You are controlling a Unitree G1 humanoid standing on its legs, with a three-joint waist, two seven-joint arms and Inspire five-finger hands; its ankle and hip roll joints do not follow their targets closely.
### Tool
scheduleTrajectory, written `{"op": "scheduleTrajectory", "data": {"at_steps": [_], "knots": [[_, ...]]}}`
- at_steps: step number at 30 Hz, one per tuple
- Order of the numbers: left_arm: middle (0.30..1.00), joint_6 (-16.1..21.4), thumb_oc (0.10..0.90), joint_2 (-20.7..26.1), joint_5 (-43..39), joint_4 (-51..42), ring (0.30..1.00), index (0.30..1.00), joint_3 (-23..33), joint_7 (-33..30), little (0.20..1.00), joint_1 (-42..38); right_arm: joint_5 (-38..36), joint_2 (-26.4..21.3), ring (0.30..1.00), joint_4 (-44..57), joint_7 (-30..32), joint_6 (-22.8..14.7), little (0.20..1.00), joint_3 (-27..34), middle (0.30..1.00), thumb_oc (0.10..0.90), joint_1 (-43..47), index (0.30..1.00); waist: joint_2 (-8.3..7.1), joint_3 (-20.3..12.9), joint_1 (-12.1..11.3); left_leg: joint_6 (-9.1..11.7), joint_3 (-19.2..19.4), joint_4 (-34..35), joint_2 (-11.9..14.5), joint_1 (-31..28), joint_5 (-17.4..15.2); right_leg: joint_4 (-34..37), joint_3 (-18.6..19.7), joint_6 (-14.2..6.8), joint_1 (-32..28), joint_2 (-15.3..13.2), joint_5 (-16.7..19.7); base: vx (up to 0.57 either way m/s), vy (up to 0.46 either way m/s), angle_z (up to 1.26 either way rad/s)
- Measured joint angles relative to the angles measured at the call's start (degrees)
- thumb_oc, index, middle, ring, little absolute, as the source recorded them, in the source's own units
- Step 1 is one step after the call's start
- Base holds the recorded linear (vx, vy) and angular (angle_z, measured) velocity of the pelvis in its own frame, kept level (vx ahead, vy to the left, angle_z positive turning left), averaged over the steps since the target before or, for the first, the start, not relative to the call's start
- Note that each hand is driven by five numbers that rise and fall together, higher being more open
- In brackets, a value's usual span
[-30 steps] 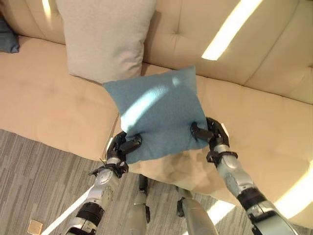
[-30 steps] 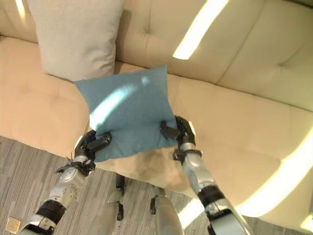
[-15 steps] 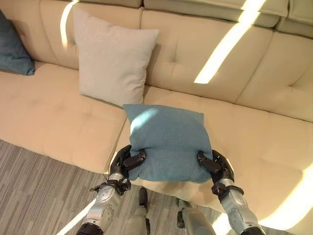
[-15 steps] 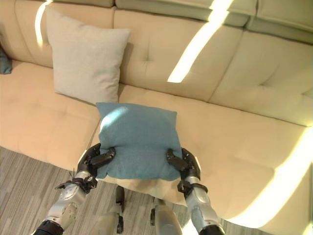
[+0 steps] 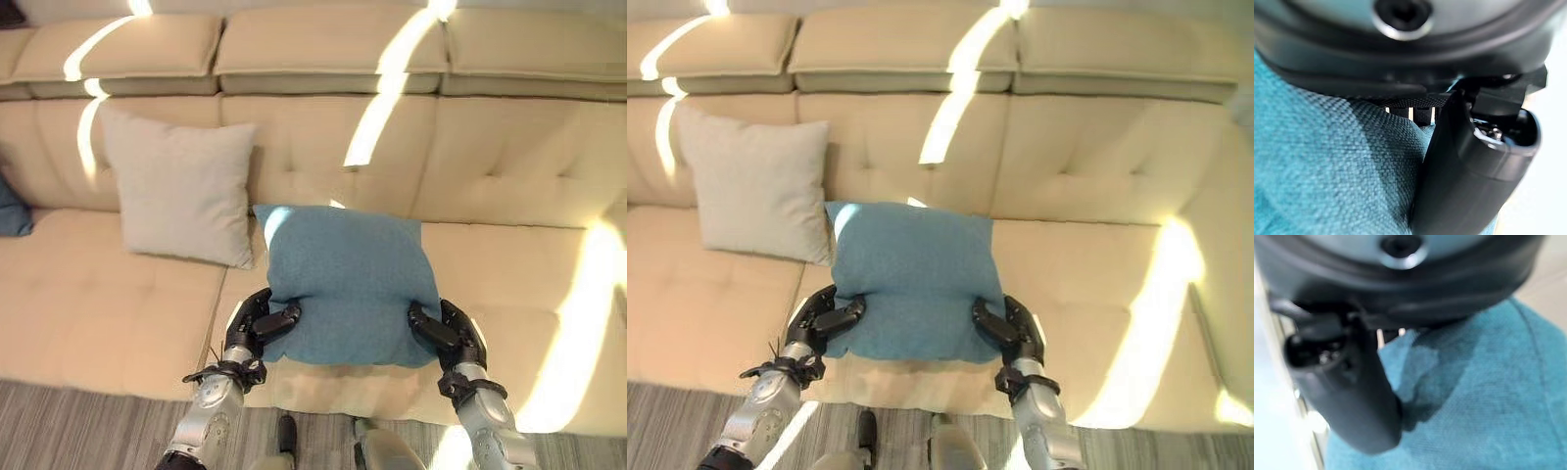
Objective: Pick up all the scattered cushions and arrange them neatly on the sofa.
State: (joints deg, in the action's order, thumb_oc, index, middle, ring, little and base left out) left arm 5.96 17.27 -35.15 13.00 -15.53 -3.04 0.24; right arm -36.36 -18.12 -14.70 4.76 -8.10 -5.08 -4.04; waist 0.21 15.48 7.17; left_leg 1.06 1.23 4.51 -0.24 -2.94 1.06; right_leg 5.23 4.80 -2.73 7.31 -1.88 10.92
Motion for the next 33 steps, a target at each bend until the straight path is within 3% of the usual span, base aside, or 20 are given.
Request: {"op": "scheduleTrajectory", "data": {"at_steps": [1,2,3,5,7,9,10,13,14,15,17,19,21,24,25,26,28,29,30,33], "knots": [[0.300,0.00,0.400,0.38,0.35,-0.17,0.300,0.300,0.04,-0.02,0.300,0.19,0.32,0.87,0.300,-0.02,0.04,0.08,0.300,-0.10,0.300,0.400,-0.04,0.300,-0.81,-0.28,-0.28,-0.56,1.30,-1.12,-0.66,0.69,-0.33,-0.76,0.48,0.15,1.26,-0.39,1.28,-0.12,-0.012,-1.32],[0.300,-0.02,0.400,1.39,0.63,-0.33,0.300,0.300,0.82,-0.06,0.300,0.96,1.20,1.78,0.300,-0.10,0.45,0.21,0.300,-0.73,0.300,0.400,0.12,0.300,-2.61,-0.94,-1.41,-1.50,5.03,-2.21,-1.59,0.84,-1.35,-2.34,0.63,0.51,3.64,-1.13,1.41,-0.13,-0.030,-1.25],[0.300,-0.05,0.400,2.19,1.02,-0.32,0.300,0.300,1.08,-0.10,0.300,1.00,1.48,2.33,0.300,-0.15,0.56,0.25,0.300,-1.29,0.300,0.400,0.12,0.300,-3.28,-1.15,-1.26,-1.96,6.50,-2.86,-1.28,1.24,-1.64,-2.12,-0.83,-0.30,4.40,-2.13,0.11,-0.08,-0.049,-1.29],[0.300,-0.06,0.400,2.38,1.52,-0.28,0.300,0.300,1.54,-0.12,0.300,1.01,1.74,2.92,0.300,-0.60,0.68,0.65,0.300,-1.70,0.300,0.400,0.45,0.300,-3.21,-1.13,-2.19,-2.26,8.87,-2.81,-0.13,1.14,-1.90,-3.94,-8.40,-1.44,5.46,-3.50,-2.29,0.01,-0.051,-0.58],[0.300,-0.20,0.400,3.44,1.71,-0.17,0.300,0.300,1.77,-0.05,0.300,1.17,2.11,3.05,0.300,-0.57,0.55,1.33,0.300,-2.03,0.300,0.400,-1.01,0.300,-3.52,-1.33,-1.94,-1.99,8.18,-1.95,0.04,-0.24,-1.95,-4.82,-9.12,-1.30,2.83,-4.08,-1.73,0.02,-0.120,-0.05],[0.300,-0.55,0.400,3.34,1.71,-0.14,0.300,0.300,1.70,-0.06,0.300,1.62,2.48,2.91,0.300,-0.57,0.55,1.50,0.300,-2.09,0.300,0.400,-0.85,0.300,-2.41,-1.25,-1.72,-1.77,8.37,-1.99,0.76,-0.94,-1.84,-4.91,-9.06,-1.15,2.16,-3.90,-1.60,0.01,-0.168,0.03],[0.300,-0.75,0.400,3.03,1.71,0.00,0.300,0.300,1.77,-0.06,0.300,1.54,2.70,2.53,0.300,-0.58,0.55,1.57,0.300,-2.14,0.300,0.400,-0.41,0.300,-1.17,-1.13,-1.74,-1.59,8.41,-1.96,1.52,-1.30,-1.78,-5.07,-9.35,-2.11,1.88,-3.65,-2.84,0.01,-0.179,0.00],[0.300,-0.82,0.400,2.14,1.72,0.10,0.300,0.300,2.24,-0.10,0.300,1.60,3.69,1.68,0.300,-0.60,0.43,1.73,0.300,-2.35,0.300,0.400,0.44,0.300,1.30,-1.32,-3.26,-0.85,9.43,-1.61,3.18,-2.07,-1.76,-7.57,-13.68,-2.10,2.72,-4.72,-4.29,0.04,-0.219,-0.09],[0.300,-0.85,0.400,1.46,1.71,0.45,0.300,0.300,2.61,-0.12,0.300,1.59,3.84,1.14,0.300,-0.81,0.42,1.88,0.300,-2.50,0.300,0.400,1.11,0.300,3.07,-1.31,-3.45,0.02,9.50,-1.58,4.66,-2.17,-1.67,-10.45,-15.89,-2.53,3.84,-4.48,-6.19,0.10,-0.334,0.00],[0.300,-0.85,0.400,1.12,1.71,0.45,0.300,0.300,2.70,-0.12,0.300,1.86,3.91,1.05,0.300,-0.73,0.38,2.00,0.300,-2.45,0.300,0.400,1.25,0.300,3.64,-1.57,-3.70,0.47,9.39,-1.69,4.97,-2.31,-1.89,-12.70,-17.32,-2.49,4.40,-6.10,-7.50,0.10,-0.335,-0.03],[0.300,-0.95,0.400,0.76,1.72,0.57,0.300,0.300,3.64,-0.14,0.300,2.81,4.26,0.61,0.300,-0.87,0.25,2.53,0.300,-3.15,0.300,0.400,1.81,0.300,4.58,-1.79,-4.96,2.62,10.20,-1.56,6.59,-3.82,-2.20,-14.87,-20.21,-0.83,4.58,-5.98,-9.05,0.10,-0.338,-0.26],[0.300,-0.97,0.400,0.00,1.61,0.51,0.300,0.300,4.36,-0.14,0.300,4.44,4.89,-0.01,0.300,-0.50,-0.18,2.68,0.300,-3.53,0.300,0.400,2.03,0.300,4.17,-1.89,-6.85,2.42,10.54,-6.20,9.16,-3.47,-1.88,-12.82,-17.99,2.04,2.61,-2.24,-8.80,0.08,-0.406,-0.57],[0.300,-0.99,0.400,-0.38,1.55,0.55,0.300,0.300,3.93,-0.12,0.300,4.73,5.18,-2.08,0.300,-0.37,-0.86,2.70,0.300,-3.73,0.300,0.400,2.26,0.300,3.91,-2.12,-6.46,2.40,8.26,-9.02,11.01,-2.69,-1.75,-12.55,-17.81,3.59,2.17,-0.14,-9.79,0.01,-0.357,-0.29],[0.300,-1.03,0.400,-0.58,1.55,0.68,0.300,0.300,1.76,-0.14,0.300,3.95,6.13,-2.91,0.300,-0.34,-0.66,2.70,0.300,-2.38,0.300,0.400,1.67,0.300,2.03,-2.79,-5.44,2.52,6.79,-18.47,13.98,2.07,-1.63,-9.04,-18.39,5.54,-0.22,2.65,-9.07,0.03,-0.258,-0.02],[0.300,-1.10,0.400,-0.79,1.55,0.69,0.300,0.300,1.11,-0.14,0.300,3.95,6.26,-3.29,0.300,-0.31,-0.48,2.69,0.300,-1.99,0.300,0.400,1.55,0.300,1.63,-2.85,-4.74,3.14,6.69,-22.07,14.67,3.41,-1.06,-8.05,-18.52,6.94,-1.29,3.35,-9.09,0.07,-0.168,0.00],[0.300,-1.21,0.400,-0.81,1.56,0.73,0.300,0.300,0.25,-0.14,0.300,3.87,6.33,-3.15,0.300,-0.29,-0.45,2.70,0.300,-1.52,0.300,0.400,1.22,0.300,1.09,-2.61,-4.08,5.23,6.27,-25.79,15.40,4.82,-0.25,-6.90,-18.52,7.72,-2.97,3.63,-8.90,0.04,-0.094,-0.05],[0.300,-1.23,0.400,-0.84,1.60,0.65,0.300,0.300,-0.55,0.03,0.300,3.97,6.38,-3.50,0.300,-0.10,-0.19,2.69,0.300,-1.18,0.300,0.400,0.57,0.300,0.34,-2.78,-3.30,5.75,5.34,-26.82,14.06,5.74,-1.25,-6.02,-18.04,7.73,-4.36,3.48,-8.87,0.09,-0.154,-0.16],[0.300,-1.23,0.400,-0.88,1.72,0.38,0.300,0.300,-0.74,0.02,0.300,3.59,6.39,-3.92,0.300,0.08,-0.16,2.67,0.300,-1.08,0.300,0.400,0.58,0.300,-0.10,-2.64,-2.97,6.50,3.72,-25.91,11.18,6.61,-2.21,-5.13,-16.71,7.68,-4.88,3.50,-9.06,0.09,-0.114,-0.36],[0.300,-1.22,0.400,-1.31,1.97,0.34,0.300,0.300,-0.76,0.03,0.300,2.87,6.40,-4.07,0.300,0.14,-0.08,2.67,0.300,-0.54,0.300,0.400,0.62,0.300,-0.48,-2.58,-3.04,5.72,2.17,-24.38,7.66,7.99,-4.36,-3.77,-15.66,7.73,-5.18,3.11,-8.50,0.07,-0.071,-0.33],[0.300,-1.25,0.400,-1.99,2.31,0.36,0.300,0.300,-1.39,0.02,0.300,0.61,6.39,-3.93,0.300,0.13,1.13,2.67,0.300,0.18,0.300,0.400,0.47,0.300,-0.86,-2.36,-1.76,4.86,4.68,-17.06,2.34,8.48,-5.52,-1.92,-15.49,8.40,-5.85,2.56,-7.56,0.10,-0.029,-0.04]]}}
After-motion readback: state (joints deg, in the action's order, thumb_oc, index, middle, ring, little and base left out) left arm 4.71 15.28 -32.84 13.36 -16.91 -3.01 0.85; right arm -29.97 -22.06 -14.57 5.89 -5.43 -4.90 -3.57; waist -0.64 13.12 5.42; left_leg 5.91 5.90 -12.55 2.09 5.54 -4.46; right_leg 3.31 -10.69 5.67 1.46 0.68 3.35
